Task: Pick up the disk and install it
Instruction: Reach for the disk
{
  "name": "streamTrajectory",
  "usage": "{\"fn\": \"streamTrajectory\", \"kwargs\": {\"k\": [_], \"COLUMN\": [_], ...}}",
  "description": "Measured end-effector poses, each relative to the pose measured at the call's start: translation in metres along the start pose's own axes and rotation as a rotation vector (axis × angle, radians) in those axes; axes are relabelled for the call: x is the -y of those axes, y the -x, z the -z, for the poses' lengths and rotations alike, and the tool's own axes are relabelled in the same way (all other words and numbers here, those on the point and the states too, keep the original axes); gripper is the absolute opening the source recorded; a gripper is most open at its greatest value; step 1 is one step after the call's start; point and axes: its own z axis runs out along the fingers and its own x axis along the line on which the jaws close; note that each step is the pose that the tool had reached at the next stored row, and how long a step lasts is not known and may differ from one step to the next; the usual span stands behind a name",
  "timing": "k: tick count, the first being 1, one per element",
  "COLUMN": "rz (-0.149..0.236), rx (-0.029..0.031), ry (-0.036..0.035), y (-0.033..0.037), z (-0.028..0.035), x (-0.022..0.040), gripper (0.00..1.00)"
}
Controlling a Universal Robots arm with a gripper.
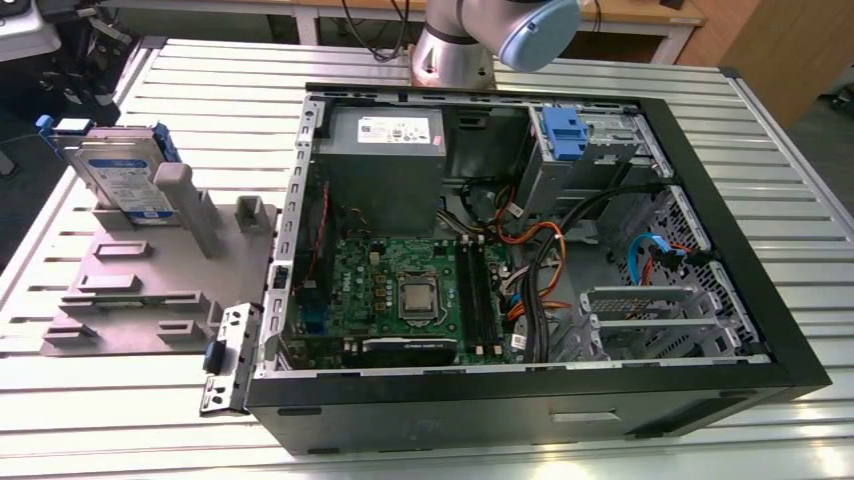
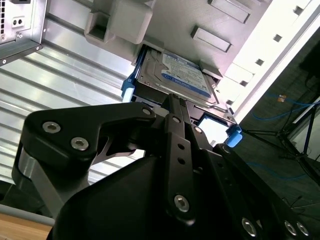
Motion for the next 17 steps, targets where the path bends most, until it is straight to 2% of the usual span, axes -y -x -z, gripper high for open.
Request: {"fn": "streamTrajectory", "kwargs": {"k": [3,11,17], "rz": [0.0,0.0,0.0], "rx": [-0.0003,-0.0003,0.0], "ry": [0.0,-0.0001,0.0001], "y": [-0.0006,-0.0106,-0.014], "z": [-0.0001,-0.0031,-0.0065], "x": [0.0001,0.0004,-0.0046], "gripper": [0.11,0.11,0.11]}}
